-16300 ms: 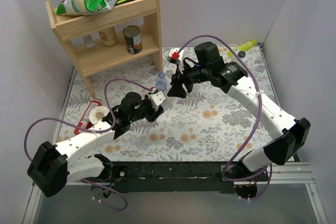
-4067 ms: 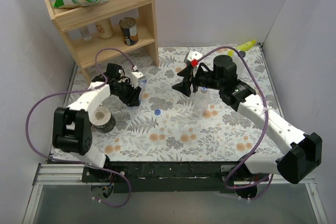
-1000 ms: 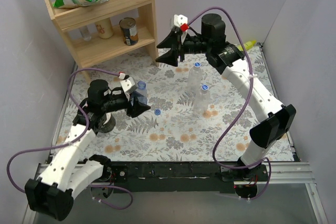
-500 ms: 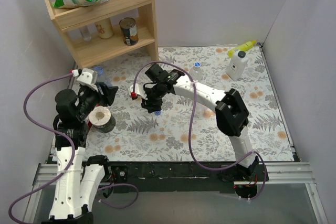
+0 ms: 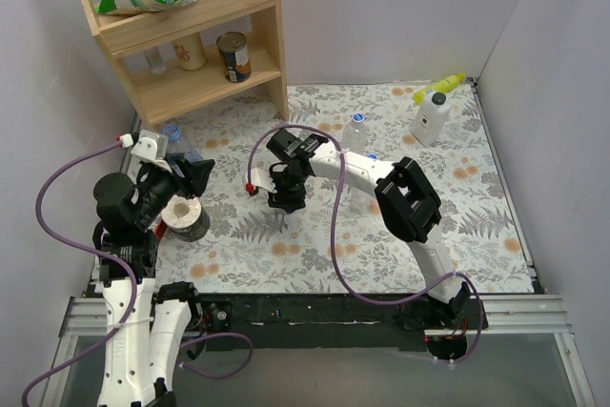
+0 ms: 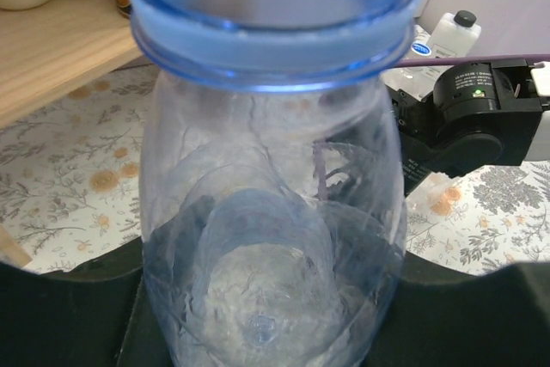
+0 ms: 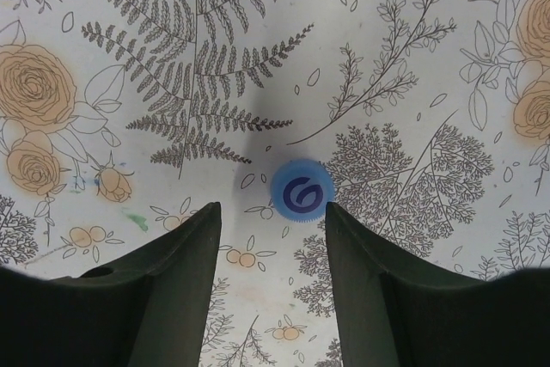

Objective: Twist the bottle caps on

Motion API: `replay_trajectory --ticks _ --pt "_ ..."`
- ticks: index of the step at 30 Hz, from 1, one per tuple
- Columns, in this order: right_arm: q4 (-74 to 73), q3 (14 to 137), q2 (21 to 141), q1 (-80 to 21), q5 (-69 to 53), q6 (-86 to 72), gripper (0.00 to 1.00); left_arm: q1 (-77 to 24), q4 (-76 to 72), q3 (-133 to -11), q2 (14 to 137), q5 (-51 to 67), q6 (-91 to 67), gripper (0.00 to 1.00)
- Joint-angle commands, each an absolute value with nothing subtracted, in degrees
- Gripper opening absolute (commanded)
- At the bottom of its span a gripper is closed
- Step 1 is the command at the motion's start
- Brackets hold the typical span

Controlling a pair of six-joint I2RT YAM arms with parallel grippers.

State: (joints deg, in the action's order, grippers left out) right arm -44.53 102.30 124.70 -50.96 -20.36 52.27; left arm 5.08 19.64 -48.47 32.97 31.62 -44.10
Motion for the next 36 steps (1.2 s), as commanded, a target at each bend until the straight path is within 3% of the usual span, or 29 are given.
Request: replay_trajectory --ticks 1,22,29,31,36 --pt "-44.2 102.1 124.5 -50.9 -18.3 53.7 0.59 5.4 18.0 -47.7 33.1 33.4 -45.2 0.00" --pt "-43.0 105.9 129.4 -50.3 -18.0 51.7 0.54 5.4 17.5 -45.6 34.0 35.5 -45.0 0.00" --pt "-43.9 105.6 129.6 -50.3 -19.2 51.4 0.45 5.4 16.7 -44.4 34.5 38.1 -44.1 0.00" --pt "-44.6 105.3 129.6 -50.4 -19.4 51.4 0.38 5.4 17.0 -43.9 34.5 39.8 -42.4 0.00" --pt "-48.8 105.3 124.7 -49.3 -20.7 50.0 0.32 5.4 18.6 -41.1 36.4 53.0 -34.1 0.00"
